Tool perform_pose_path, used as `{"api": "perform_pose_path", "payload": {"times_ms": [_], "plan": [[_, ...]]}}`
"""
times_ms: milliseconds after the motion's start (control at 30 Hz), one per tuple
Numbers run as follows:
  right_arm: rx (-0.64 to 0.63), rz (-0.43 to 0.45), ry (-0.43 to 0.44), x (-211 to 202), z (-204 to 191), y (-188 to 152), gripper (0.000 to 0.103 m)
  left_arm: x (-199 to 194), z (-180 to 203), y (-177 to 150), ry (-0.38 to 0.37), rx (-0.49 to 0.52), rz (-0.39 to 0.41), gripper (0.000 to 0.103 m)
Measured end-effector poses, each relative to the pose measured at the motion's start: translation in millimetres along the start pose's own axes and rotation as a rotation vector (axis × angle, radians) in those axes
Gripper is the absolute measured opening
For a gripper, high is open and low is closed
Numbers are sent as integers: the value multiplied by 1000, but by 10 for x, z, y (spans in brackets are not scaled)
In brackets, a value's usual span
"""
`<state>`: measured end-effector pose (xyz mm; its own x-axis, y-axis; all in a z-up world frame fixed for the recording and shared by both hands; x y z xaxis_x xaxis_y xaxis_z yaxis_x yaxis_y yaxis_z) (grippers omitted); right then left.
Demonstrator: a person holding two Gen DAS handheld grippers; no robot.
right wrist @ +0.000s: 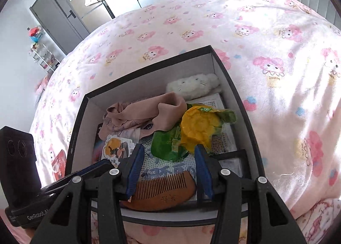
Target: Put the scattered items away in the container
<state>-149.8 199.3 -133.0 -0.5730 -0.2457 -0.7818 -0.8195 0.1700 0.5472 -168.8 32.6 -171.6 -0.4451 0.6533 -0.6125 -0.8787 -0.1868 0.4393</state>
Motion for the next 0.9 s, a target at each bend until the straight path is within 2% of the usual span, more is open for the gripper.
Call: {"api": "perform_pose_path", "payload": {"times_ms": [67, 167, 367, 433, 533, 667, 733, 833, 867, 900], "plan": [[11, -8, 0, 42, -13, -10, 46, 148, 26, -8, 36, 18, -43, 46], [18, -2, -25, 42, 4, -15, 44, 291, 32, -14, 36, 14, -98, 44], [18, -13, -31, 99, 1, -44, 44, 391, -102, -128, 102, 14, -150, 46], [8, -16, -27, 115, -49, -48, 44, 362, -170, -133, 163, 23, -133, 45], [-4, -23, -22, 157, -129, -84, 44, 255, -227, -99, 142, -20, -85, 46], [-13, -38, -13, 209, -237, -137, 45, -44, -233, -40, 153, -8, 41, 47], [-17, -52, -14, 241, -282, -144, 45, -182, -288, -9, 130, -43, 92, 49], [-92, -59, -81, 282, -370, -151, 45, -315, -379, 94, 138, -78, 150, 49], [-128, -53, -104, 292, -407, -146, 44, -307, -384, 180, 151, -75, 145, 49], [-153, -51, -111, 314, -444, -141, 44, -268, -384, 332, 194, -68, 125, 48]]}}
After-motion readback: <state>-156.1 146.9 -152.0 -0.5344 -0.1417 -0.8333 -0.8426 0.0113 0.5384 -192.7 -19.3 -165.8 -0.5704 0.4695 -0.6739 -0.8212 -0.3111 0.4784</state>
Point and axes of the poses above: each gripper's, at about its wrist camera, not at the fingertips, and x roughly the way its jaws point, z to its right, y to its top, the point moved 5 cm from there along x, roughly the way its jaws point, and after that the axes turned 5 degrees about z, right-handed, at the moved point
